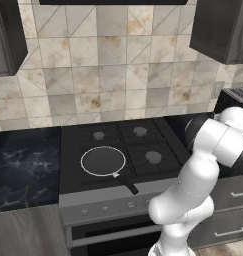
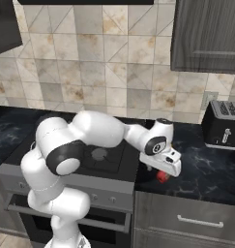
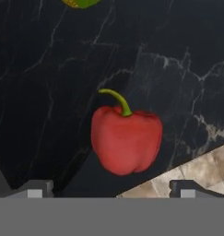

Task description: Put the bell pepper and corn in the pan. Then turn on the front left burner and set the heat to medium.

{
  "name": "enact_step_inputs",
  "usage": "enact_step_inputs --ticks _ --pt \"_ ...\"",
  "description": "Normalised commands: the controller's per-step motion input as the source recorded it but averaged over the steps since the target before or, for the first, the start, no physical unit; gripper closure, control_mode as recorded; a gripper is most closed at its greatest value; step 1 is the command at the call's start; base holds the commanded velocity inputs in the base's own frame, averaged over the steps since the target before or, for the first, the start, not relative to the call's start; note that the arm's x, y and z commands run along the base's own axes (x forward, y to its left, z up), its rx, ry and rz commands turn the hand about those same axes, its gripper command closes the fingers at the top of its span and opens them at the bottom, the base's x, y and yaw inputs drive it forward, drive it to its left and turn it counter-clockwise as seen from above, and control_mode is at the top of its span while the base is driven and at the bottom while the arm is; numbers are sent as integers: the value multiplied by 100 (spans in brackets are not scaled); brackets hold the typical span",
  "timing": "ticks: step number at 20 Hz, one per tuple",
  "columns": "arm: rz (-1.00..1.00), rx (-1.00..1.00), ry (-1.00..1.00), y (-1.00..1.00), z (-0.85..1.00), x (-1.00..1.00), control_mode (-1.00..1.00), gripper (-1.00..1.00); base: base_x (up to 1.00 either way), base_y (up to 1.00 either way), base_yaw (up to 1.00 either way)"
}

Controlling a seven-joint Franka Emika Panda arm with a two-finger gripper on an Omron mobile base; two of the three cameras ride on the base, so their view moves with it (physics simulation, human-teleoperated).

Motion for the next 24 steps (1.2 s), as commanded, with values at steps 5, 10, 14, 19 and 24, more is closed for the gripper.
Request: enact_step_inputs --ticks 5,10,14,19,24 --pt "0 0 0 -14 0 32 -100 -100 0 0 0" --pt "0 0 0 -29 -2 3 -100 -100 0 0 0" --pt "0 0 0 -18 -1 -28 -100 -100 0 0 0" --pt "0 0 0 1 0 -10 -100 -100 0 0 0" --pt "0 0 0 20 0 0 -100 -100 0 0 0"
